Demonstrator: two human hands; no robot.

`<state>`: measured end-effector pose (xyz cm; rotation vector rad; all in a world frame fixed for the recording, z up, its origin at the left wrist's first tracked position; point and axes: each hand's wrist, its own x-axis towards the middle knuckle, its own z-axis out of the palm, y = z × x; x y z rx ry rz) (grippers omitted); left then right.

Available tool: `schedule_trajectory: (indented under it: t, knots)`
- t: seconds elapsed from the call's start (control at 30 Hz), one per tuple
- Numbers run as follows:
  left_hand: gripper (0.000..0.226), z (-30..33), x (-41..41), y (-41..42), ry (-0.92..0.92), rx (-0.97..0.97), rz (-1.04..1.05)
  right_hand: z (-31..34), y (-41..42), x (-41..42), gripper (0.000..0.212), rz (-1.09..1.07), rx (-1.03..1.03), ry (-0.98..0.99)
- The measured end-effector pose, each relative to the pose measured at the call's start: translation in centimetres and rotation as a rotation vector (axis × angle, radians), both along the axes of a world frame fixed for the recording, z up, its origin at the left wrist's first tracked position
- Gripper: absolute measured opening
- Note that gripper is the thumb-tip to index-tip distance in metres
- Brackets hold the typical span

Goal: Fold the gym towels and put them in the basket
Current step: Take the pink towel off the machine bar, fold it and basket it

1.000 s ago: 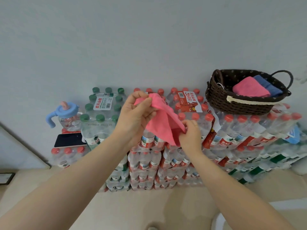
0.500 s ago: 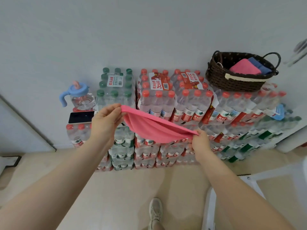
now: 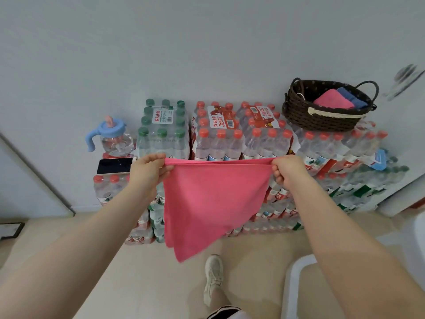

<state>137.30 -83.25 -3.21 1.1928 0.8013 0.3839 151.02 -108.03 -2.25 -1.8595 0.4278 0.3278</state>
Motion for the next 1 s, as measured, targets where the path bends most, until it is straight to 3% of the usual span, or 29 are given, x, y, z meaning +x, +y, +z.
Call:
schedule_trajectory:
  t: [0.1, 0.3, 0.5, 0.67, 0.73, 0.8, 0.9, 1.0]
  knots:
    - [0.026, 0.3, 2.9, 0.4, 0.004, -0.058, -0.019, 0.6, 0.6, 2.6, 0.024, -0.014, 0.030, 0.012]
    - [0.018, 1.7, 10.3, 1.6, -0.071, -0.128, -0.058, 2.2, 1.4, 9.9, 0.020, -0.019, 0.057, 0.047]
    - [0.044, 2.0, 18.9, 3.8, -0.003, 0.120, -0.175, 3.7, 2.4, 18.4, 0.008, 0.078, 0.361, 0.023]
    - [0.039, 0.8, 25.3, 5.5, 0.075, 0.333, -0.162, 3.0, 3.9, 24.7, 0.011, 0.181, 0.372, 0.013]
    - [0.026, 0.3, 27.4, 5.8, 0.113, 0.446, -0.135, 2.1, 4.3, 26.8, 0.013, 0.179, 0.315, -0.027]
    - [0.010, -0.2, 29.4, 6.2, 0.113, 0.423, -0.109, 1.1, 4.8, 28.8, 0.010, 0.156, 0.241, -0.087]
    - [0.021, -0.6, 32.1, 7.2, 0.147, 0.366, -0.085, -0.1, 5.8, 31.6, 0.012, 0.112, 0.183, -0.126]
    - [0.023, -0.7, 34.6, 8.1, 0.181, 0.345, -0.106, -0.7, 7.0, 33.8, 0.019, 0.051, 0.257, -0.104]
